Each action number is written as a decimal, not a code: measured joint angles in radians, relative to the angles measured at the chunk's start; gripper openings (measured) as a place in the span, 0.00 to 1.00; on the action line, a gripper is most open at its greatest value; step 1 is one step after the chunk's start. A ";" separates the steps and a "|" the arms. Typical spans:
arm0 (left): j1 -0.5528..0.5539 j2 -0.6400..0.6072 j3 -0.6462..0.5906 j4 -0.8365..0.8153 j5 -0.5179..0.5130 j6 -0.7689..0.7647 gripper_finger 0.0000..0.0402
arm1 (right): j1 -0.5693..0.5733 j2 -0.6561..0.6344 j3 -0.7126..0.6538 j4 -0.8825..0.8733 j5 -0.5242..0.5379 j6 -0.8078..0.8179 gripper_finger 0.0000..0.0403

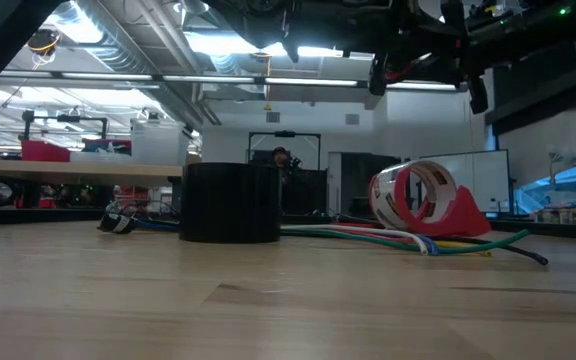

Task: Coil cords
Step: Coil the red wire on the black spool

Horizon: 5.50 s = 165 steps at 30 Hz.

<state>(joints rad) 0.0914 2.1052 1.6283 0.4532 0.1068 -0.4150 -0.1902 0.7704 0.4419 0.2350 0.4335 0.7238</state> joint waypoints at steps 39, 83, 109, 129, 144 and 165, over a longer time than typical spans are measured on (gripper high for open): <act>0.104 -0.018 0.001 -0.605 0.009 0.062 0.00 | 0.000 -0.244 0.000 -0.584 -0.362 0.137 0.01; 0.183 -0.022 0.069 -0.646 0.390 -0.004 0.00 | 0.000 0.018 0.000 -0.606 -0.522 0.161 0.01; 0.056 -0.022 0.069 -0.521 0.545 0.112 0.41 | 0.000 0.017 0.000 -0.507 -0.112 0.171 0.01; 0.011 0.034 0.069 -0.310 -0.092 0.031 0.41 | 0.000 0.018 0.000 -0.278 0.137 0.134 0.01; 0.007 0.053 0.069 -0.226 -0.120 0.021 0.41 | 0.000 0.018 0.000 -0.231 0.162 0.107 0.01; 0.008 0.053 0.069 -0.241 -0.137 0.042 0.30 | 0.000 0.018 0.000 -0.150 0.096 0.108 0.01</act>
<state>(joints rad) 0.0990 2.1578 1.6978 0.2122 -0.0299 -0.3727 -0.1902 0.7879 0.4419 0.0852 0.5300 0.8318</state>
